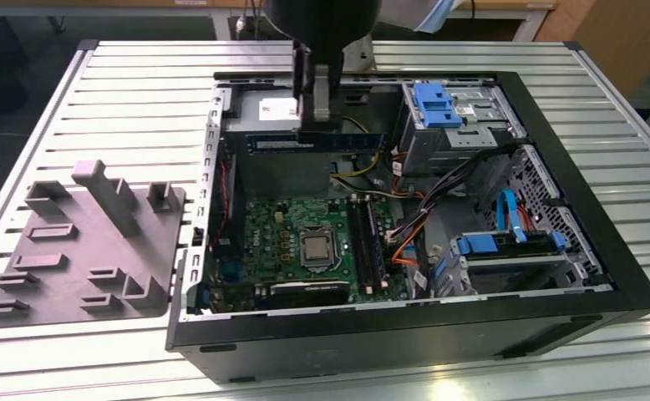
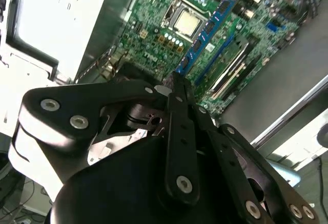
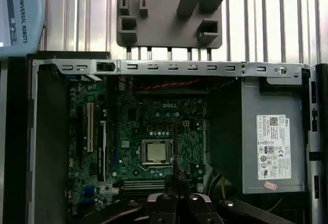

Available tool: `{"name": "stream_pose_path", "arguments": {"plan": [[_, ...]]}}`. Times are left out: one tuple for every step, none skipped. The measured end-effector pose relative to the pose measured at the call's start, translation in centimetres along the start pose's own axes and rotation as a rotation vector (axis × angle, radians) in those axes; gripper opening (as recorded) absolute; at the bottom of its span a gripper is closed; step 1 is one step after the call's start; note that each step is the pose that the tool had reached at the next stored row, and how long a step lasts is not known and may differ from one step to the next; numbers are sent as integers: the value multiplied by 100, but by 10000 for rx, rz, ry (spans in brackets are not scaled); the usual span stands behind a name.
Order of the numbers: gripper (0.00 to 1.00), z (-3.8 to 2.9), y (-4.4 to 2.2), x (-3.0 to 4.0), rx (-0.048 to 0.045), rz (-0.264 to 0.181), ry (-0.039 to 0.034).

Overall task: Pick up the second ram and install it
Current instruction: 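Pick up the second ram and move it above second insertion slot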

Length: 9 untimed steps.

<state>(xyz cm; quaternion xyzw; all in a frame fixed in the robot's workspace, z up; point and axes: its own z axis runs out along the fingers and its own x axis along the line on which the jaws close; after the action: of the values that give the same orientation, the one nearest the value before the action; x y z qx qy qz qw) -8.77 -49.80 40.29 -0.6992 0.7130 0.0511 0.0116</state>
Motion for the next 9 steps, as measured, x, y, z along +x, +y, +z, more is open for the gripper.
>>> {"name": "stream_pose_path", "arguments": {"plan": [[12,-2,-56,-3,-2,1,0],[12,-2,-81,-5,-4,1,0],[12,-3,-103,-6,-4,0,0],[12,-4,-109,-5,-5,0,1],[12,-4,-108,-5,-5,0,1],[12,-3,-109,-5,-5,1,0],[12,-3,-109,-6,-4,1,0],[12,-4,-109,-6,-5,1,0],[12,-3,-109,-6,-5,1,0]]}}
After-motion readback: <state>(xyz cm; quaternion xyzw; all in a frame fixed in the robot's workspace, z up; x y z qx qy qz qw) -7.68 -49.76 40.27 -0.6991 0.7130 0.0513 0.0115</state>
